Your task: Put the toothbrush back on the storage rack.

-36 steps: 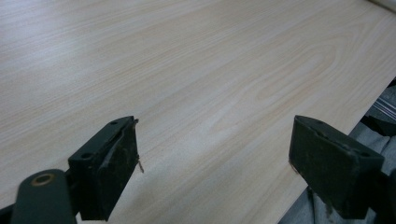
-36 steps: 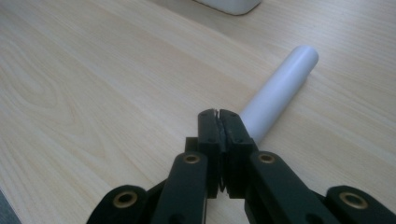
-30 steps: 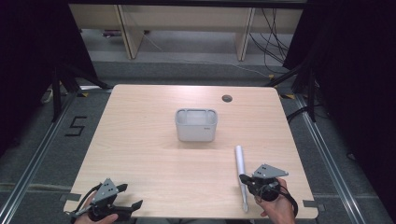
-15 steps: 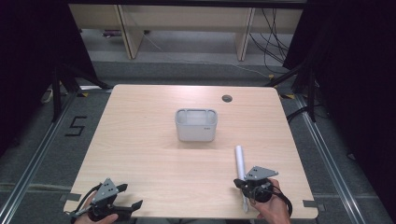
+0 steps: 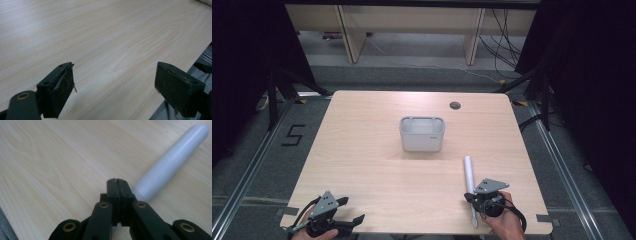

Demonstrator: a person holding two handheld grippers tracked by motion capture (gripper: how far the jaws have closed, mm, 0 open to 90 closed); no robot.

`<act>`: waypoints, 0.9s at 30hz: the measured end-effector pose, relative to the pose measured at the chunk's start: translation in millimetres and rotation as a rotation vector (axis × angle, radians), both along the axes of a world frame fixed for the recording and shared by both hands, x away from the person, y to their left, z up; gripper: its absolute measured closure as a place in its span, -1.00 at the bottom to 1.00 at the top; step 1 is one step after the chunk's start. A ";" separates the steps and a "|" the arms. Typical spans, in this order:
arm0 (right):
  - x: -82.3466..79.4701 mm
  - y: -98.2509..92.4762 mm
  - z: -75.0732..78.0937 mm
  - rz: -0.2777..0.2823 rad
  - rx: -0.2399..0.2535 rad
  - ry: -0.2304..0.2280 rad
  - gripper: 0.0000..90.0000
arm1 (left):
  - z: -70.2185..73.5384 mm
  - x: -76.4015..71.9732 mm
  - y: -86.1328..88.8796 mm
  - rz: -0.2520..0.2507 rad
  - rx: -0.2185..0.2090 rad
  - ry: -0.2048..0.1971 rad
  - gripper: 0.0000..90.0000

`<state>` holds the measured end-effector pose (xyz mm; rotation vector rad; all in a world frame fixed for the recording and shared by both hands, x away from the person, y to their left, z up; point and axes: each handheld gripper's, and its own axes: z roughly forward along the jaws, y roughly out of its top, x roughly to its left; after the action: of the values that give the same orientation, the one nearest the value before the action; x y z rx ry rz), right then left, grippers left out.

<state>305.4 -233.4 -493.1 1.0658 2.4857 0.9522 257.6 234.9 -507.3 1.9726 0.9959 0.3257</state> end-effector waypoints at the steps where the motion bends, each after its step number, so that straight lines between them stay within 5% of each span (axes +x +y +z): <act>1: 0.2 -1.1 0.5 0.000 -0.009 0.003 1.00 | -0.4 -0.1 -0.4 0.003 -0.004 -0.004 -0.66; 10: 2.2 -10.2 -1.0 0.012 -0.029 -0.006 1.00 | -0.3 0.1 -0.4 0.000 -0.003 -0.001 -0.66; 20: 3.0 -20.1 -0.7 -0.049 -0.077 0.014 1.00 | -0.3 0.1 -0.2 0.001 -0.003 -0.001 -0.66; 21: 4.8 -21.9 -1.1 -0.036 -0.082 -0.010 1.00 | -0.2 -0.1 -0.2 0.001 -0.004 -0.001 -0.66; 22: 2.8 -21.4 0.1 -0.070 -0.077 0.020 1.00 | -0.2 -0.1 -0.1 0.002 -0.004 -0.001 -0.66; 24: 4.0 -23.0 -0.9 -0.064 -0.085 0.005 1.00 | 0.8 0.4 2.3 -0.016 0.027 0.002 -0.66; 27: 5.8 -26.6 -0.9 -0.076 -0.104 -0.004 1.00 | -0.3 0.0 -0.4 0.002 -0.005 -0.002 -0.66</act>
<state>311.3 -260.0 -494.0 1.1142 2.4433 0.7941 257.5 234.5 -507.6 1.9661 0.9972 0.3257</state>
